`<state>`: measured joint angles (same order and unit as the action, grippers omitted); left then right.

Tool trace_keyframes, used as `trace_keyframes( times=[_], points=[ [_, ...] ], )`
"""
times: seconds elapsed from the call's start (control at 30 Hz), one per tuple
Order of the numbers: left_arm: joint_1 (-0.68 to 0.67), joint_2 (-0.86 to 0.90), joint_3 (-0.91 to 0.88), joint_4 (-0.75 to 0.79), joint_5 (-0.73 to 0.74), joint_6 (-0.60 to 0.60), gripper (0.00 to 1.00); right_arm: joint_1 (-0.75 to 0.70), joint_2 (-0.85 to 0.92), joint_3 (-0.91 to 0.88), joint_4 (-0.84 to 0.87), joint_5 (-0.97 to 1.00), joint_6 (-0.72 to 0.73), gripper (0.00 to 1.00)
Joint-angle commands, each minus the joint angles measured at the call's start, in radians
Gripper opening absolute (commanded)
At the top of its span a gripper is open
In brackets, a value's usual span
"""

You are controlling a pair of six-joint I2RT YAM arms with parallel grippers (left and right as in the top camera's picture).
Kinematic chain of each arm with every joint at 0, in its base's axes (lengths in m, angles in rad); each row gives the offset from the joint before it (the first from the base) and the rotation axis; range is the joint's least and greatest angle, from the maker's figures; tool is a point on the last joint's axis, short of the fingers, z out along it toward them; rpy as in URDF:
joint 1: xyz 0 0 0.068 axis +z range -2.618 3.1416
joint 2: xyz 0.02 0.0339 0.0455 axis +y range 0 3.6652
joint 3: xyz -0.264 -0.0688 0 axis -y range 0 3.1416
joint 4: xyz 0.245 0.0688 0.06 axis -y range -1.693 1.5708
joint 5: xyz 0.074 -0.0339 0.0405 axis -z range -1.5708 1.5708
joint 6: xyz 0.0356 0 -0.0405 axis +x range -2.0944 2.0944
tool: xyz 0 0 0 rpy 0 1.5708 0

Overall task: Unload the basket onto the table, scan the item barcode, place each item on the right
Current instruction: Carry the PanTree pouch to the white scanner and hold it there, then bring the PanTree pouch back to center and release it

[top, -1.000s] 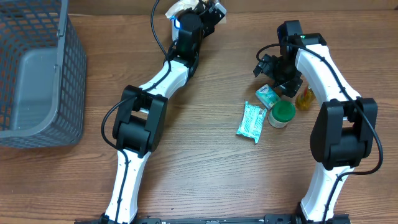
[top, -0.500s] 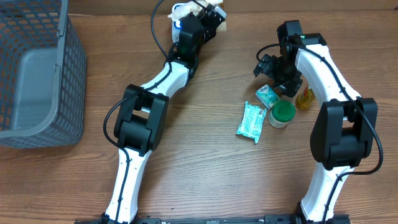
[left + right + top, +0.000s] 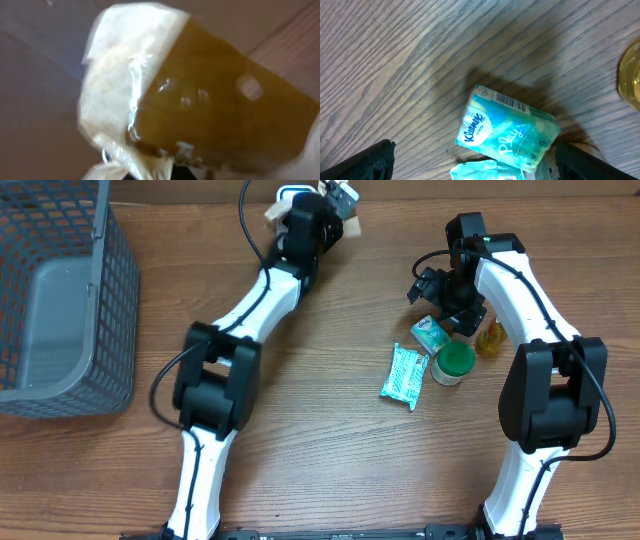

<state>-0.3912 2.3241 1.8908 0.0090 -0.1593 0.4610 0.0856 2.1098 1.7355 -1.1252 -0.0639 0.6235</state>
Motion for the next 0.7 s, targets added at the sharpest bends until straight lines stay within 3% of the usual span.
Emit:
trace_keyframes(
  times=[0.0,0.17,0.23,0.33,0.47,0.67],
  points=[
    [-0.008,-0.24,0.061,-0.188,0.126,-0.241,0.04,-0.004,-0.022,0.026,0.003,-0.001,-0.004,1.0],
    [-0.008,-0.381,0.061,-0.602,0.24,-0.544,0.04,-0.004,-0.022,0.026,0.003,-0.001,-0.004,1.0],
    [-0.009,-0.389,0.061,-0.758,0.242,-0.687,0.04,-0.004,-0.022,0.026,0.003,-0.001,-0.004,1.0],
    [-0.009,-0.365,0.057,-0.95,0.247,-0.81,0.04,-0.004,-0.022,0.026,0.003,-0.001,-0.004,1.0],
    [-0.013,-0.298,0.039,-1.12,0.331,-0.858,0.04,-0.004,-0.022,0.026,0.003,-0.001,-0.004,1.0],
    [-0.039,-0.183,-0.006,-1.18,0.558,-0.859,0.04,-0.004,-0.022,0.026,0.003,-0.001,-0.004,1.0]
  ],
)
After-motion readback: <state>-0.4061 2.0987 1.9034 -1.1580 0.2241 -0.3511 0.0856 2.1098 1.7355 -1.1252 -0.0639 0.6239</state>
